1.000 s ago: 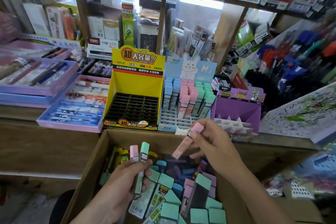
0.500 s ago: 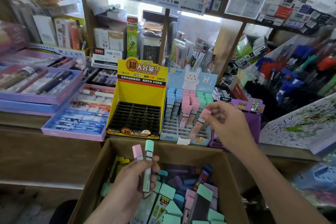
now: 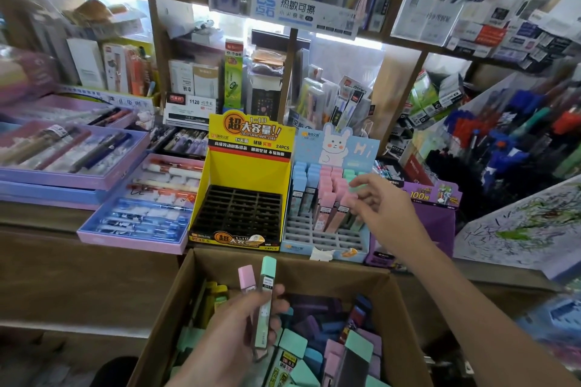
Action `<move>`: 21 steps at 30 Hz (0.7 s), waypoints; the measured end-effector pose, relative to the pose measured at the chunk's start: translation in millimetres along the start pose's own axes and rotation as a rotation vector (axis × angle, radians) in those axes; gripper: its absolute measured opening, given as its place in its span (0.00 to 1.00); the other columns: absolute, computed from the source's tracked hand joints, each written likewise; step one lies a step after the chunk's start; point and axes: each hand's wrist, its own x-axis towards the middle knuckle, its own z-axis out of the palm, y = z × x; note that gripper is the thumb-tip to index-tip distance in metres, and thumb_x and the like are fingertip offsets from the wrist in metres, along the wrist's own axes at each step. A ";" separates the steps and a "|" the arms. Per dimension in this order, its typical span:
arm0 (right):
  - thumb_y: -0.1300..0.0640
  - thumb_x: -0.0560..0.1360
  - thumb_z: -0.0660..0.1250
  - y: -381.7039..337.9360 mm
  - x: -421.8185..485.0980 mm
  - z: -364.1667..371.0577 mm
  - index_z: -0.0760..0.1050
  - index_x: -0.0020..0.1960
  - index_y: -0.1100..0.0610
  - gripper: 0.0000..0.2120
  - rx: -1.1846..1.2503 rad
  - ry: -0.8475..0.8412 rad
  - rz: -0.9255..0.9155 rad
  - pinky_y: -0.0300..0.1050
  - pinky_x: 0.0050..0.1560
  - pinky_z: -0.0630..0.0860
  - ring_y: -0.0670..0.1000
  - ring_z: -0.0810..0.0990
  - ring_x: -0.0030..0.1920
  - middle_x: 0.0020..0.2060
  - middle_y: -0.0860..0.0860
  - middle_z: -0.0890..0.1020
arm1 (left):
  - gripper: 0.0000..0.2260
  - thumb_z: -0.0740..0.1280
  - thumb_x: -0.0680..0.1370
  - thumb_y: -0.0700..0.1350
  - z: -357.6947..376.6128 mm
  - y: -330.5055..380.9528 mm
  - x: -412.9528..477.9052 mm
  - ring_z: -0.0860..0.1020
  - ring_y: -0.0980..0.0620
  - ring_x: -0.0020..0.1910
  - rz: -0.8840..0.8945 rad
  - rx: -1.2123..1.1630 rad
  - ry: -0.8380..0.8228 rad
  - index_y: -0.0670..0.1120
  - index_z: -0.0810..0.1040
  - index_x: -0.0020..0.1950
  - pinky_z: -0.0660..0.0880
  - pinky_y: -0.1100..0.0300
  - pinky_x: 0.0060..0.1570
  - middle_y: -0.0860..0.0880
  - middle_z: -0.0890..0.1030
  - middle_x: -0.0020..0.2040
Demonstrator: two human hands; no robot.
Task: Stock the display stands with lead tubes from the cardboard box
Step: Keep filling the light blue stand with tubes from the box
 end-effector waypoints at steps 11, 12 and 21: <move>0.63 0.80 0.70 5.9 6.0 4.2 0.81 0.53 0.51 0.08 -0.166 -0.021 -0.097 0.51 0.45 0.85 0.42 0.81 0.39 0.41 0.43 0.81 | 0.15 0.61 0.81 0.42 -3.3 0.2 -1.0 0.76 0.49 0.30 -0.035 -0.057 -0.069 0.36 0.84 0.56 0.71 0.57 0.34 0.39 0.84 0.42; 0.63 0.80 0.70 5.5 5.6 3.7 0.82 0.54 0.52 0.08 -0.181 -0.018 -0.108 0.50 0.46 0.85 0.40 0.81 0.40 0.41 0.42 0.80 | 0.15 0.61 0.81 0.43 -3.3 0.3 -1.3 0.76 0.49 0.30 -0.037 -0.061 -0.080 0.36 0.84 0.56 0.71 0.57 0.34 0.39 0.84 0.42; 0.65 0.77 0.73 -15.3 -25.8 11.5 0.83 0.52 0.52 0.10 -0.068 0.127 -0.082 0.30 0.41 0.77 0.45 0.81 0.41 0.38 0.46 0.83 | 0.16 0.66 0.74 0.48 -5.8 -0.7 -4.6 0.77 0.50 0.32 -0.002 -0.032 -0.213 0.42 0.87 0.54 0.75 0.58 0.35 0.41 0.85 0.48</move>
